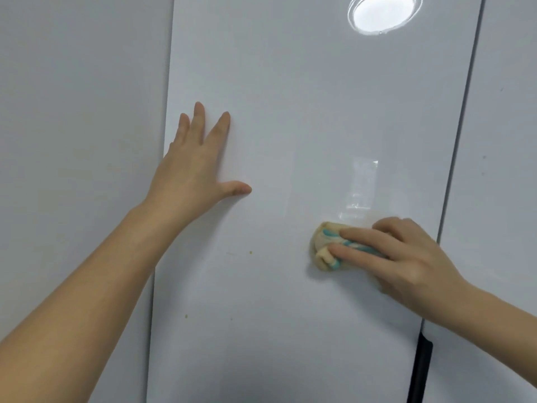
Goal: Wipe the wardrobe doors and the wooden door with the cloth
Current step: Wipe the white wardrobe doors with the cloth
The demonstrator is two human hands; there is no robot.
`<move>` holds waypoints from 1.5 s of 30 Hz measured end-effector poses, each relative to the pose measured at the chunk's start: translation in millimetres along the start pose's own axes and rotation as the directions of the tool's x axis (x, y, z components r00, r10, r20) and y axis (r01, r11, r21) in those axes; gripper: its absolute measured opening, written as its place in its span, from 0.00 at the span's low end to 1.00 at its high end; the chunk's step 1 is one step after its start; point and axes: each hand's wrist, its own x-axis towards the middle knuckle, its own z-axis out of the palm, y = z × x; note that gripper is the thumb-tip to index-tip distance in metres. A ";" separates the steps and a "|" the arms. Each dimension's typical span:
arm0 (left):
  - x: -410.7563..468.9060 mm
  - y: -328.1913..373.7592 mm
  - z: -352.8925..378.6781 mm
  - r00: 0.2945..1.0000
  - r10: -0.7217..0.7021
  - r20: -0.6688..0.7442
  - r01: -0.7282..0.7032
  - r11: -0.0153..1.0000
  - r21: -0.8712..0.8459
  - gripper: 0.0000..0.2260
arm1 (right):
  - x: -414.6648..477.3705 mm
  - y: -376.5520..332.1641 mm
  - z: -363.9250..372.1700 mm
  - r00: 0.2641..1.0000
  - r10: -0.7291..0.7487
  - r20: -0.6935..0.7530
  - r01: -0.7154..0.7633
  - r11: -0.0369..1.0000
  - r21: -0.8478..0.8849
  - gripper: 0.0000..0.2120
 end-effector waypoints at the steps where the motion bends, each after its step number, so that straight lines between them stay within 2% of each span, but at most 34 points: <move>1: -0.1 0.0 0.1 1.000 -0.001 0.000 0.001 1.000 -0.002 0.50 | 3.7 10.2 -4.4 1.000 0.026 -0.008 -0.026 1.000 -0.010 0.23; 6: -2.9 -0.9 3.6 1.000 -0.007 -0.020 0.007 1.000 -0.013 0.48 | 16.8 38.5 -17.7 0.935 0.300 -0.191 -0.303 0.953 0.011 0.17; 8: -6.2 0.7 4.7 1.000 -0.019 -0.017 0.019 1.000 -0.015 0.48 | 1.0 18.8 -11.4 0.948 0.270 -0.170 -0.269 0.963 0.030 0.18; 11: -9.0 3.9 6.2 0.999 -0.030 -0.015 0.030 0.999 -0.013 0.48 | -37.6 -19.0 -0.6 0.995 0.096 -0.040 -0.095 0.995 0.026 0.18; 14: -9.0 6.1 5.2 0.999 -0.039 -0.012 0.039 0.999 0.009 0.49 | -39.0 -16.3 -4.4 0.999 -0.016 0.043 0.016 1.000 0.001 0.18; 16: -8.5 6.4 4.2 0.999 -0.042 -0.015 0.042 0.999 0.024 0.49 | -17.9 0.8 -8.0 0.999 0.038 -0.014 -0.038 0.999 -0.030 0.20; 19: -9.6 5.8 3.7 0.999 -0.038 -0.022 0.039 0.998 0.046 0.49 | 9.6 14.9 -7.5 0.958 0.243 -0.154 -0.247 0.969 -0.008 0.20; 20: -10.1 5.5 3.3 0.999 -0.038 -0.024 0.039 0.998 0.055 0.49 | 11.7 7.2 -2.5 0.945 0.272 -0.180 -0.275 0.961 0.007 0.19; 22: -10.6 5.3 2.1 0.999 -0.039 -0.029 0.041 0.996 0.074 0.49 | 4.9 -20.0 12.0 0.961 0.221 -0.168 -0.219 0.975 0.029 0.18; 24: -10.3 5.3 0.6 0.999 -0.036 -0.033 0.039 0.995 0.090 0.49 | -3.9 -46.6 23.5 0.990 0.094 -0.102 -0.090 0.995 0.046 0.17; 26: -10.1 5.8 -0.4 0.999 -0.032 -0.031 0.036 0.994 0.103 0.49 | 1.0 -53.0 24.1 0.999 0.028 -0.038 -0.026 0.999 0.045 0.17; 28: -10.0 4.9 -1.4 0.999 -0.028 -0.036 0.031 0.994 0.107 0.49 | 21.6 -41.3 20.3 0.995 0.065 -0.070 -0.064 0.998 0.024 0.19; 31: -9.3 1.3 -1.8 0.999 -0.008 -0.051 0.013 0.996 0.093 0.48 | 58.2 -18.1 15.3 0.944 0.265 -0.196 -0.267 0.964 0.021 0.21; 33: -8.6 -3.9 -2.6 0.998 0.005 -0.060 0.000 0.996 0.084 0.47 | 67.7 -27.1 22.8 0.920 0.316 -0.232 -0.310 0.949 0.061 0.19; 35: -8.0 -9.5 -3.8 0.998 0.012 -0.062 -0.008 0.998 0.065 0.47 | 55.7 -58.0 36.3 0.966 0.194 -0.170 -0.181 0.980 0.088 0.15; 37: -7.5 -12.8 -5.1 0.998 0.012 -0.064 -0.010 0.999 0.037 0.47 | 37.5 -89.7 45.0 0.997 0.038 -0.063 -0.031 0.993 0.114 0.17; 39: -7.1 -13.3 -4.8 0.998 0.011 -0.058 -0.010 1.000 0.021 0.48 | 34.5 -96.1 46.3 1.000 -0.001 0.004 0.000 0.992 0.129 0.19; 42: -5.7 -14.7 -5.4 0.999 -0.007 -0.042 0.007 1.000 0.001 0.48 | 63.8 -73.9 45.5 0.986 0.132 -0.100 -0.122 0.987 0.102 0.18; 45: -5.1 -20.9 -5.5 0.999 -0.024 -0.038 0.023 0.999 -0.024 0.47 | 85.5 -73.1 50.0 0.930 0.306 -0.205 -0.285 0.950 0.126 0.20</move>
